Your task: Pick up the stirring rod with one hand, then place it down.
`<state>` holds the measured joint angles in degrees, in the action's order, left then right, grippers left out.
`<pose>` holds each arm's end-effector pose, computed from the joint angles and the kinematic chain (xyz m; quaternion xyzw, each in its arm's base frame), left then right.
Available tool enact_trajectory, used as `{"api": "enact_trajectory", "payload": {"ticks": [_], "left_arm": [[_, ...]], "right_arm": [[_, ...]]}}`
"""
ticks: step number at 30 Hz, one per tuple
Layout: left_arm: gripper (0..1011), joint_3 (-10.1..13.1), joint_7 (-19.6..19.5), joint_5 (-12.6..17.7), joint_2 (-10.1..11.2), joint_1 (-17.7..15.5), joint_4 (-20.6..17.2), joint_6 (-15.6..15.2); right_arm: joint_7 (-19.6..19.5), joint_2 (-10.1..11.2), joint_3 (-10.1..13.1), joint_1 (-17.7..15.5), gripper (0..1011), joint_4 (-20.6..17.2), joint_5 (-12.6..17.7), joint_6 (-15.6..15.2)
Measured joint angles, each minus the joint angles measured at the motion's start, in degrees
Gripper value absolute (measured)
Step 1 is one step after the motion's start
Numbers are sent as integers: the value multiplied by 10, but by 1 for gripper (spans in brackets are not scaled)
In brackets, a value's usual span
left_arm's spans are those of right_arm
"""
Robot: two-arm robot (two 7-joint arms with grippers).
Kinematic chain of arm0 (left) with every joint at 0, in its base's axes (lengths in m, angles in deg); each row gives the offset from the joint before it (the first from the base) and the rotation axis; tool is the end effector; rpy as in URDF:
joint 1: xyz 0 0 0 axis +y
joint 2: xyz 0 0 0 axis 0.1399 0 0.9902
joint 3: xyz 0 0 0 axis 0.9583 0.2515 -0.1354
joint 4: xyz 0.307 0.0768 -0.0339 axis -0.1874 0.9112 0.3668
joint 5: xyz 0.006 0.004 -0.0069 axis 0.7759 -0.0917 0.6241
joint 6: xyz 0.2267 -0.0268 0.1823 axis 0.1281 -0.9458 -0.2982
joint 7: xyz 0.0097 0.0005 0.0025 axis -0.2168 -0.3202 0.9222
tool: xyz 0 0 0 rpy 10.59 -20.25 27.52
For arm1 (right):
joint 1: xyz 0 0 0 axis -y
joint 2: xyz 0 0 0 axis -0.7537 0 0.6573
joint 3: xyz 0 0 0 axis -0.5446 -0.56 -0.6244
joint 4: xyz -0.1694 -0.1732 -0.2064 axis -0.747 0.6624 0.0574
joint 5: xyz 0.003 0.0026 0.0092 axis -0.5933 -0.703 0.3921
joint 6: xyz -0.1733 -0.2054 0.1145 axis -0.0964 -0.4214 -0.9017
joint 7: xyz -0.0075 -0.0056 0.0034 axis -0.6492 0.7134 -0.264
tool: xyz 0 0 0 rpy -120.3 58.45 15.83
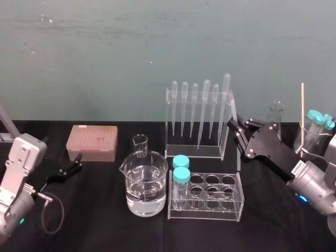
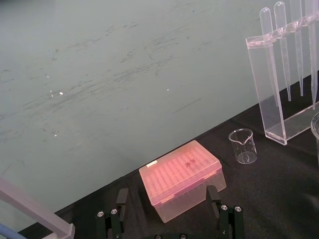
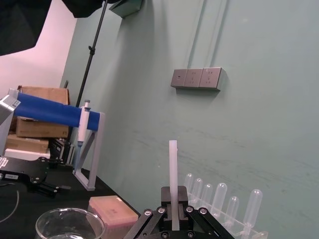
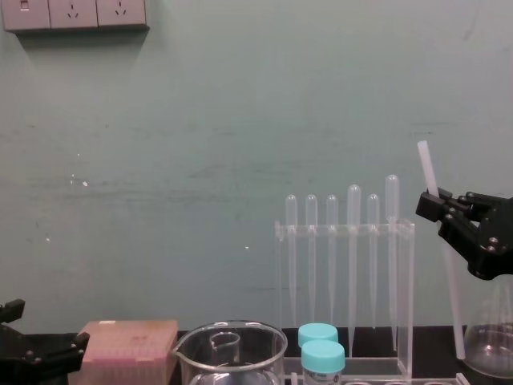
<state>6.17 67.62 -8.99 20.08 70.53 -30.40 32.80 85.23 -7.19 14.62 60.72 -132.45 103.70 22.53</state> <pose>0.3468 0.1030 -0.3217 0.1415 -0.1325 0.5799 0.7913 0.3981 -0.0946 -0.3101 0.1027 -0.2137 -0.3521 0.9054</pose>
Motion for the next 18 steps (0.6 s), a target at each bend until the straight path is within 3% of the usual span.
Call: {"api": "enact_trajectory", "payload": {"ticks": [18], "left_arm": [[1000, 0, 0, 0, 0, 0, 0, 0]], "right_arm": [[0, 0, -1, 1, 68, 0, 0, 0]]}}
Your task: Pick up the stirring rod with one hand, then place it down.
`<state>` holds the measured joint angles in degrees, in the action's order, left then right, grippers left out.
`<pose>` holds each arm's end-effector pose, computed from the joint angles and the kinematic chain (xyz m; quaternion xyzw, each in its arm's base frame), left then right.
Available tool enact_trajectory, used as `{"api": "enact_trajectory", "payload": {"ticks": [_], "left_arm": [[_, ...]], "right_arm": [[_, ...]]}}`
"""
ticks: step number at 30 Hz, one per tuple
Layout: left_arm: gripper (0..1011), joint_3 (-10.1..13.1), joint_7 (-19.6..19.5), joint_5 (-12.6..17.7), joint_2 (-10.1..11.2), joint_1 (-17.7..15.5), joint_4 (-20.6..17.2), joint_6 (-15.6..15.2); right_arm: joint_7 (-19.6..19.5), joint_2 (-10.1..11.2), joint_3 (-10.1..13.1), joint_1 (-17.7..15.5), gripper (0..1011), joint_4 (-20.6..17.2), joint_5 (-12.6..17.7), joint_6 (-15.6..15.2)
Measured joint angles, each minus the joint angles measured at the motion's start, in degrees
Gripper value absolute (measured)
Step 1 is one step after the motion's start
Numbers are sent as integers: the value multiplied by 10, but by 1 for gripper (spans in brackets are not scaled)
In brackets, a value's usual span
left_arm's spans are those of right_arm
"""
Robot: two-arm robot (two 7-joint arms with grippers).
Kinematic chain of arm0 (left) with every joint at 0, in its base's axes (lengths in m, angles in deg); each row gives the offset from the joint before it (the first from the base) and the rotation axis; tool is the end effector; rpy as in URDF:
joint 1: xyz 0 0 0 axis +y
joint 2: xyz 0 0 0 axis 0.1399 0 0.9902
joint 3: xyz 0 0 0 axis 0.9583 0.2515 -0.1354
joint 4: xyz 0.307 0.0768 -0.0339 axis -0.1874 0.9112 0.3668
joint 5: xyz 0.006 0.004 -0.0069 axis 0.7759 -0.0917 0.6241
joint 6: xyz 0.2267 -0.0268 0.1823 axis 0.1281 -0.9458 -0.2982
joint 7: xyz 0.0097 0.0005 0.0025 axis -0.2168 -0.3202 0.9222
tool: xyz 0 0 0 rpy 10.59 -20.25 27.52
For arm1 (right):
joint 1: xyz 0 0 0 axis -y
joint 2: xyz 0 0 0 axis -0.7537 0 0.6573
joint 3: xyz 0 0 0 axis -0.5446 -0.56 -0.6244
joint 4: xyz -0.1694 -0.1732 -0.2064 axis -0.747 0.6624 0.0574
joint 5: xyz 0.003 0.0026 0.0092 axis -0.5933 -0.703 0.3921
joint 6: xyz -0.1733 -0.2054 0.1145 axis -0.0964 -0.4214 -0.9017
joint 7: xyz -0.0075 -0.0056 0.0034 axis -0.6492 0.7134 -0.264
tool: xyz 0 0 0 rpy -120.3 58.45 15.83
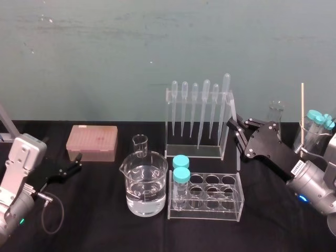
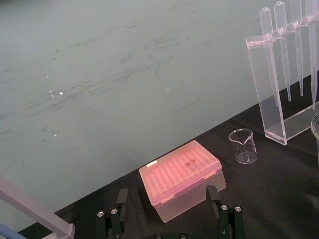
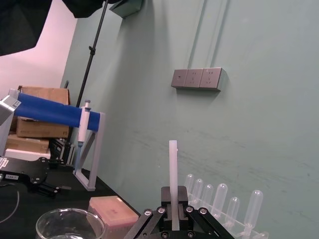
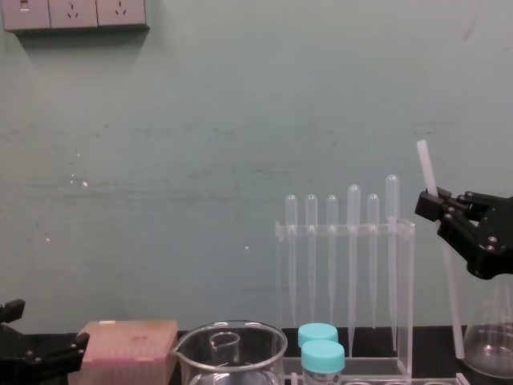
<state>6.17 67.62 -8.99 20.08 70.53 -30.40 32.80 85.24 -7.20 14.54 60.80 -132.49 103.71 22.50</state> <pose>0.3468 0.1030 -0.3217 0.1415 -0.1325 0.5799 0.7913 0.3984 -0.0941 -0.3096 0.1030 -0.2140 -0.3513 0.9057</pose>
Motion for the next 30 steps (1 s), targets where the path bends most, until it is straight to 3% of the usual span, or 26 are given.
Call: {"api": "enact_trajectory", "payload": {"ticks": [30], "left_arm": [[1000, 0, 0, 0, 0, 0, 0, 0]], "right_arm": [[0, 0, 0, 0, 68, 0, 0, 0]]}}
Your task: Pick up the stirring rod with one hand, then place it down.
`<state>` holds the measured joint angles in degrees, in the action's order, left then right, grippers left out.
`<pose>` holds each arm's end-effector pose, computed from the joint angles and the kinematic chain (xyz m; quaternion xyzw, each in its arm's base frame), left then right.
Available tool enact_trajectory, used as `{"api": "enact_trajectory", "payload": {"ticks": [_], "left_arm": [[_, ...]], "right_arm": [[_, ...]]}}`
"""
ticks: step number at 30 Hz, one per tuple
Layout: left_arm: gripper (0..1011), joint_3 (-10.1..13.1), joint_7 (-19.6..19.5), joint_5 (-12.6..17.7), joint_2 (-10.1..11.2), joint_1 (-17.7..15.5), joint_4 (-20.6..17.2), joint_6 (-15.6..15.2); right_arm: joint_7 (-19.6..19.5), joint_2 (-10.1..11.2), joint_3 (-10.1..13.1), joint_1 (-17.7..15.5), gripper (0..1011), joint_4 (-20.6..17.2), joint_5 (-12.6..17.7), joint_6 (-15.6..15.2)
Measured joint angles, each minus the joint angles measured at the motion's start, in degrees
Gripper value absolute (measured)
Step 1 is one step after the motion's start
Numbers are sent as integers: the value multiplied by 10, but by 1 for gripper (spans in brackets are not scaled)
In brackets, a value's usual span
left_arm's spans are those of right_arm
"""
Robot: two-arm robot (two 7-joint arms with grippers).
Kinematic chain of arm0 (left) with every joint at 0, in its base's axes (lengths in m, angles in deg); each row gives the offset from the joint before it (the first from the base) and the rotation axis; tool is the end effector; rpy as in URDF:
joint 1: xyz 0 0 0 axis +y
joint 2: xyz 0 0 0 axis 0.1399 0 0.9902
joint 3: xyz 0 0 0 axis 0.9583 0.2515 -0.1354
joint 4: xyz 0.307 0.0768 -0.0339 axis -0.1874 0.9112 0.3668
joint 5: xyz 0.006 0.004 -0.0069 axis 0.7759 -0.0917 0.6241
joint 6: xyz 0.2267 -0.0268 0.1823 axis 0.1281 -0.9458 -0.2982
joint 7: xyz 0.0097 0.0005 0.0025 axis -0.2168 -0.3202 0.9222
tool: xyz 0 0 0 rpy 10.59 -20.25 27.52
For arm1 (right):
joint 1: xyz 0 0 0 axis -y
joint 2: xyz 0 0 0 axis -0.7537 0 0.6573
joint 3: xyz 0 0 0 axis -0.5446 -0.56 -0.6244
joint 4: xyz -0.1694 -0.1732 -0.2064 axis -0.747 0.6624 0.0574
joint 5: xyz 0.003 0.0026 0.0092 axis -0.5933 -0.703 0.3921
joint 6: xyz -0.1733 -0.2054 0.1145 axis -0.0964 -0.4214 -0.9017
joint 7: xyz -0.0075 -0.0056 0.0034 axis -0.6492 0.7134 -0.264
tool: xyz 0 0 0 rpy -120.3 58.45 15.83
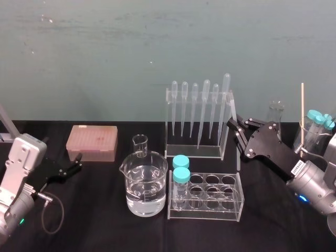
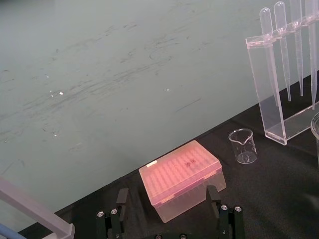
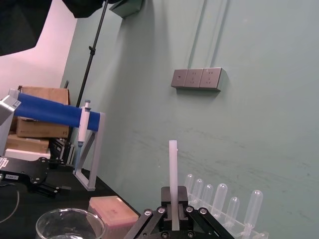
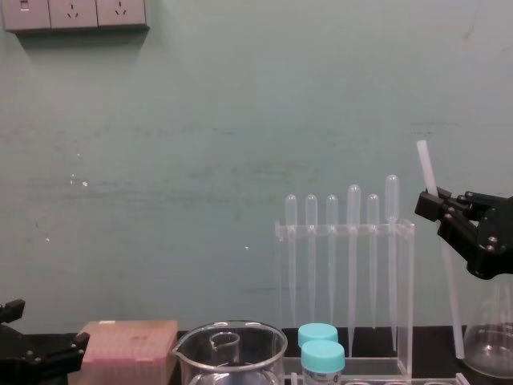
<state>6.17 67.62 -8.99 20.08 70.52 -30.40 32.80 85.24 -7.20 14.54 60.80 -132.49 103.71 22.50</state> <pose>0.3469 0.1030 -0.3217 0.1415 -0.1325 0.5799 0.7913 0.3984 -0.0941 -0.3096 0.1030 -0.2140 -0.3513 0.9057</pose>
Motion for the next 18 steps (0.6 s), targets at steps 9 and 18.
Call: {"api": "enact_trajectory", "payload": {"ticks": [9, 18], "left_arm": [[1000, 0, 0, 0, 0, 0, 0, 0], [1000, 0, 0, 0, 0, 0, 0, 0]], "right_arm": [[0, 0, 0, 0, 68, 0, 0, 0], [0, 0, 0, 0, 68, 0, 0, 0]]}}
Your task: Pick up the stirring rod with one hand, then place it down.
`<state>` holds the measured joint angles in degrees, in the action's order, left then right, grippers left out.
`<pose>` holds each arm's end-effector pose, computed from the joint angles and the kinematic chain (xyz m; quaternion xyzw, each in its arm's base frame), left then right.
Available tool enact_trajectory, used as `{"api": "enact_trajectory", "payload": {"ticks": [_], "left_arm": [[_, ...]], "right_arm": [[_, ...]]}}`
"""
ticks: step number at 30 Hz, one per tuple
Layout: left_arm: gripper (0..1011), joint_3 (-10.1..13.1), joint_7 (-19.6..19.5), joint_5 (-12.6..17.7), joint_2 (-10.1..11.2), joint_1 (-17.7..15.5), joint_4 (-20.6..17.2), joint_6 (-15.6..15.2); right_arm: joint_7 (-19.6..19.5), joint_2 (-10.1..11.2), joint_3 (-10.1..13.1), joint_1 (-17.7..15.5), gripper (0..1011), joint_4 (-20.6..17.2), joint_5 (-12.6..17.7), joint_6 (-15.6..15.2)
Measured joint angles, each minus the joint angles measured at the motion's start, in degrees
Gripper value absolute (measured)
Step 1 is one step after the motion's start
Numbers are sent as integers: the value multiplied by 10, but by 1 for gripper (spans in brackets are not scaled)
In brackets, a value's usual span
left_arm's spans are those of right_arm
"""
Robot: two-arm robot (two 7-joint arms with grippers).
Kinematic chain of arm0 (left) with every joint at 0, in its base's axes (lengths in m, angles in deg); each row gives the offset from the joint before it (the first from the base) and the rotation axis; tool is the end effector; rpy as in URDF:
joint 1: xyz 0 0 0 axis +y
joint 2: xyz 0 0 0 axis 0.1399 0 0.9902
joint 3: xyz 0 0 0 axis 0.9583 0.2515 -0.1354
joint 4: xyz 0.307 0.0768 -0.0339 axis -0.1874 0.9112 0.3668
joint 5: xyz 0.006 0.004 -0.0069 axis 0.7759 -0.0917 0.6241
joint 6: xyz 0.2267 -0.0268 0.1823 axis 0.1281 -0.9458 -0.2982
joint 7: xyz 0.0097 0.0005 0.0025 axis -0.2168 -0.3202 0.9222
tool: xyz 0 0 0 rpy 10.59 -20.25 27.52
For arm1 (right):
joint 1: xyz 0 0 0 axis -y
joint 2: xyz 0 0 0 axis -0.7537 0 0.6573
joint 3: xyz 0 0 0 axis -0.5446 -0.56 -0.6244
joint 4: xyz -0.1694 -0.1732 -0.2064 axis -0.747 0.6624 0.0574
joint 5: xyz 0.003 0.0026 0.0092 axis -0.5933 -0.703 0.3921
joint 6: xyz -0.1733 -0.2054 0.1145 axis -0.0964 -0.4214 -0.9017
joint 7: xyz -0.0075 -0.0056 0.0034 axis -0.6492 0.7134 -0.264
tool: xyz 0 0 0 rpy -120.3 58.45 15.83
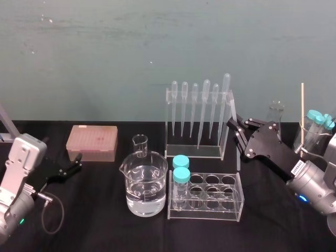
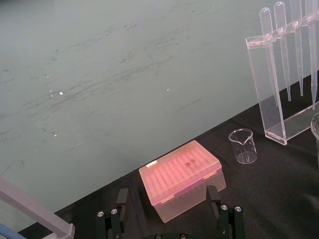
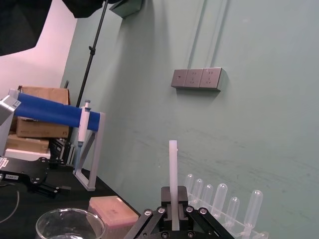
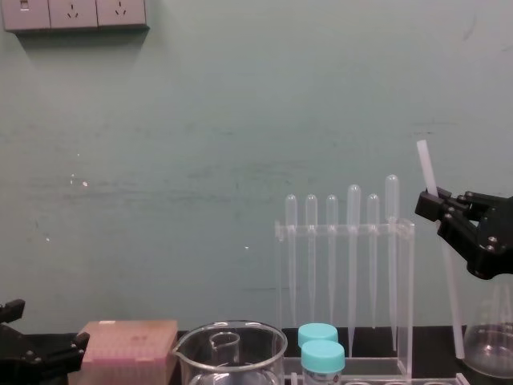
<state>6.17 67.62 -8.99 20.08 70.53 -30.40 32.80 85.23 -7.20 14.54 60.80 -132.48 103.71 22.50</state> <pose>0.3468 0.1030 -0.3217 0.1415 -0.1325 0.5799 0.7913 0.3984 -0.0941 -0.3096 0.1029 -0.2140 -0.3514 0.9056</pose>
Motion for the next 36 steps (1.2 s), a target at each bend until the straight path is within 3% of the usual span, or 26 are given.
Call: {"api": "enact_trajectory", "payload": {"ticks": [36], "left_arm": [[1000, 0, 0, 0, 0, 0, 0, 0]], "right_arm": [[0, 0, 0, 0, 68, 0, 0, 0]]}}
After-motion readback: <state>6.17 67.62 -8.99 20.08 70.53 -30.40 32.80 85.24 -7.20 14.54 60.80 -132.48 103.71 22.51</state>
